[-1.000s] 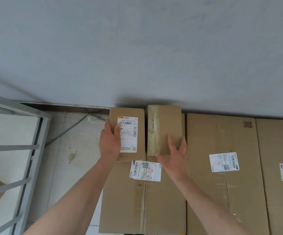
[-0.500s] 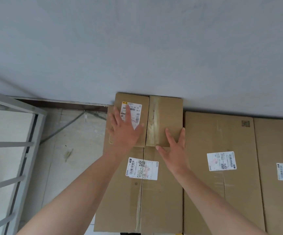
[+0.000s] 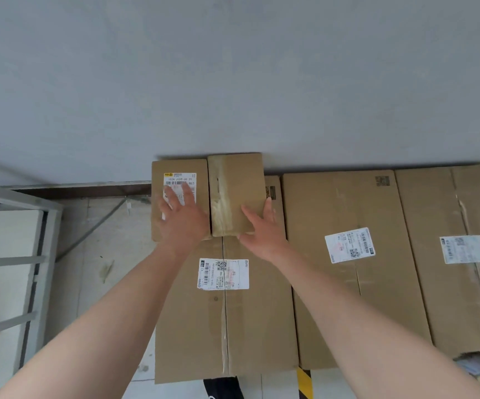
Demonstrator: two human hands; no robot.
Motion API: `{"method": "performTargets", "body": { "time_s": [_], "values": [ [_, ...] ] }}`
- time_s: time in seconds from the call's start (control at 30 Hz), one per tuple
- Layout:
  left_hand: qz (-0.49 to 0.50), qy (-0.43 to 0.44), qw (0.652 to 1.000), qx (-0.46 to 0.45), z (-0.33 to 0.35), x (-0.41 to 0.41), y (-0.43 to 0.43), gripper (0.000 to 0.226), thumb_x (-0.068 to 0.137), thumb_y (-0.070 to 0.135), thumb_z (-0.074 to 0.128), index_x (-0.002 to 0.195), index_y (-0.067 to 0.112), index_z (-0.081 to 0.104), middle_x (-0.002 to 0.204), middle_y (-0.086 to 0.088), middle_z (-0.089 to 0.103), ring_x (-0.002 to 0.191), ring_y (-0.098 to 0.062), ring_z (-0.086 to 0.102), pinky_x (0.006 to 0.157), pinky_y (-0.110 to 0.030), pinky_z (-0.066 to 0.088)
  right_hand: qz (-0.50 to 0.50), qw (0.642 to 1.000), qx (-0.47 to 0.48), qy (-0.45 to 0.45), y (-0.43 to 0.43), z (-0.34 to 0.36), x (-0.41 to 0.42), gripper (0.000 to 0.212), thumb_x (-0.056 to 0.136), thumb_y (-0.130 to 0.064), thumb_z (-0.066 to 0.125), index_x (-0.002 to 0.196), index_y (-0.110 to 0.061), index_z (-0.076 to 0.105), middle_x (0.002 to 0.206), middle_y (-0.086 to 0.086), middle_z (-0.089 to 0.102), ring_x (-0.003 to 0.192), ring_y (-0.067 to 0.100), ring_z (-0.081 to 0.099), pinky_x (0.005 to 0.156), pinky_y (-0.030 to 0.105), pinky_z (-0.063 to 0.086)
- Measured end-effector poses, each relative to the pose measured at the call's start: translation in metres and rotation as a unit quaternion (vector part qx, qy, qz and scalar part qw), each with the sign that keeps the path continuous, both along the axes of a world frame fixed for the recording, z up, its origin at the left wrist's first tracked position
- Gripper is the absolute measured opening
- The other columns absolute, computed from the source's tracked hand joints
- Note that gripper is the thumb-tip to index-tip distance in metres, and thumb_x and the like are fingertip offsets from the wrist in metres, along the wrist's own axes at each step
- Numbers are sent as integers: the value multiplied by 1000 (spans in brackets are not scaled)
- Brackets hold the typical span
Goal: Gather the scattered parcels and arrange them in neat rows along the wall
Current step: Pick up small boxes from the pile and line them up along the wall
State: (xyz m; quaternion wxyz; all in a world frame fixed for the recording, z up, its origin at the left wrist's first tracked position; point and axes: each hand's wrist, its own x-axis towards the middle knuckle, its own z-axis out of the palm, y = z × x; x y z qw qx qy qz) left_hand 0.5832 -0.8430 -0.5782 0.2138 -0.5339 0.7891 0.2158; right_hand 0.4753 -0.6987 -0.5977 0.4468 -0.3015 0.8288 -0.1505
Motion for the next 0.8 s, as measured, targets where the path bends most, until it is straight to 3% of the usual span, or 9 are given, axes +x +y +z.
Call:
{"method": "performTargets", "body": {
  "time_s": [0.17, 0.37, 0.53, 0.67, 0.8],
  "values": [
    [-116, 110, 986, 38, 44, -56, 52, 71, 102, 43, 34, 156, 25, -8, 164, -10, -6, 150, -32, -9, 118, -60, 3, -44, 997, -40, 41, 33, 34, -40, 68, 98, -42, 49, 156, -35, 15, 165, 0, -11, 150, 28, -12, 118, 49, 12],
    [-148, 138, 976, 85, 82, -129, 150, 69, 102, 44, 34, 157, 25, -3, 165, -7, 6, 151, -29, 1, 118, -57, 8, -145, 986, -52, 60, 144, 82, -96, 60, 99, -38, 45, 155, -32, 22, 165, 4, 2, 151, 27, -6, 118, 48, 12],
    [-238, 122, 956, 118, 100, -184, 285, 65, 102, 39, 35, 157, 21, 5, 160, -11, 24, 147, -30, 18, 116, -55, 21, -218, 971, 4, 103, 317, 94, -139, 51, 100, -31, 40, 150, -24, 34, 164, 12, 2, 150, 29, -11, 119, 42, 10],
    [-299, 102, 936, 156, 104, -231, 417, 65, 102, 41, 34, 156, 19, 7, 159, -13, 25, 146, -33, 20, 116, -54, 23, -296, 946, 72, 108, 488, 99, -157, 55, 100, -27, 41, 152, -19, 28, 164, 17, 1, 150, 33, -9, 119, 43, 8],
    [-363, 79, 911, 180, 103, -271, 562, 66, 102, 41, 35, 157, 17, 7, 159, -14, 26, 144, -32, 24, 115, -49, 26, -423, 895, 110, 86, 651, 105, -163, 54, 98, -27, 46, 150, -20, 34, 162, 19, 8, 150, 32, -1, 118, 44, 12]
  ]
}}
